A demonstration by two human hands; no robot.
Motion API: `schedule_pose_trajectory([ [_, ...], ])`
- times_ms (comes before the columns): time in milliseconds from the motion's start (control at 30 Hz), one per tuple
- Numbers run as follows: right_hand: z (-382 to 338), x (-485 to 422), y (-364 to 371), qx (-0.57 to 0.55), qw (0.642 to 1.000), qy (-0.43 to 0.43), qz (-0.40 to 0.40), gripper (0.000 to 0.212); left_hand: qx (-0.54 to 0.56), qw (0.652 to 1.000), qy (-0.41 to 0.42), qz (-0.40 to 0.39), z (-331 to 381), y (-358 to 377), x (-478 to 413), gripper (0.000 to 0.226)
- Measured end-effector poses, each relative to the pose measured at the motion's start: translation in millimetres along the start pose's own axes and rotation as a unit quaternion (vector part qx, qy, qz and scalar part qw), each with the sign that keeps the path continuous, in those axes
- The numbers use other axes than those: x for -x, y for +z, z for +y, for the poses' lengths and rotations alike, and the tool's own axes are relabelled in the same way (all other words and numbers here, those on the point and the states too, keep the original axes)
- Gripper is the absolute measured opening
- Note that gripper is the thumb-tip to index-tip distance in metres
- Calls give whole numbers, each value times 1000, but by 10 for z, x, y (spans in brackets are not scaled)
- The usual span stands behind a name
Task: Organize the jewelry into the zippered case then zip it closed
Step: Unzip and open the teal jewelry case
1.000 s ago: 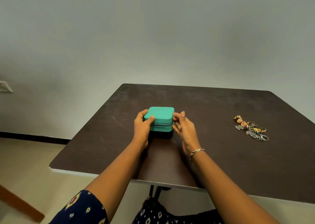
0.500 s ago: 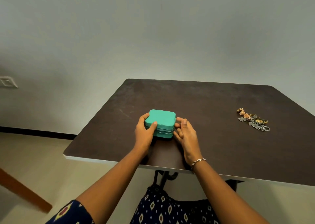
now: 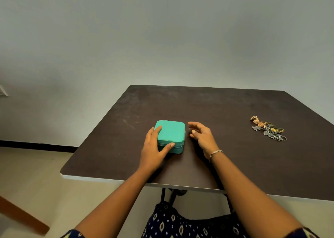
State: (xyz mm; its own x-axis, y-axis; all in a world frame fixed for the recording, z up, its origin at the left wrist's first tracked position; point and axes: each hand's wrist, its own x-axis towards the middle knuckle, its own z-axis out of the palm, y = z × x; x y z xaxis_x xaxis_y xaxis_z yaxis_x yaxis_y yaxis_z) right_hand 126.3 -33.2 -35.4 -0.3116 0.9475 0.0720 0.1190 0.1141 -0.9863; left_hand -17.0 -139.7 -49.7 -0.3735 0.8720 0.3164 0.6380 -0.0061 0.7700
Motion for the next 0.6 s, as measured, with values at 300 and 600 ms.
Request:
schedule_pose_trajectory([
  [300,-35,-413,34,110,974,-51,-189,70,-6,1000,7,5,10,-10,2,70],
  [600,64,-480,15,150,971,-114,-150,31,-11,1000,16,10,-16,6,-14,70],
])
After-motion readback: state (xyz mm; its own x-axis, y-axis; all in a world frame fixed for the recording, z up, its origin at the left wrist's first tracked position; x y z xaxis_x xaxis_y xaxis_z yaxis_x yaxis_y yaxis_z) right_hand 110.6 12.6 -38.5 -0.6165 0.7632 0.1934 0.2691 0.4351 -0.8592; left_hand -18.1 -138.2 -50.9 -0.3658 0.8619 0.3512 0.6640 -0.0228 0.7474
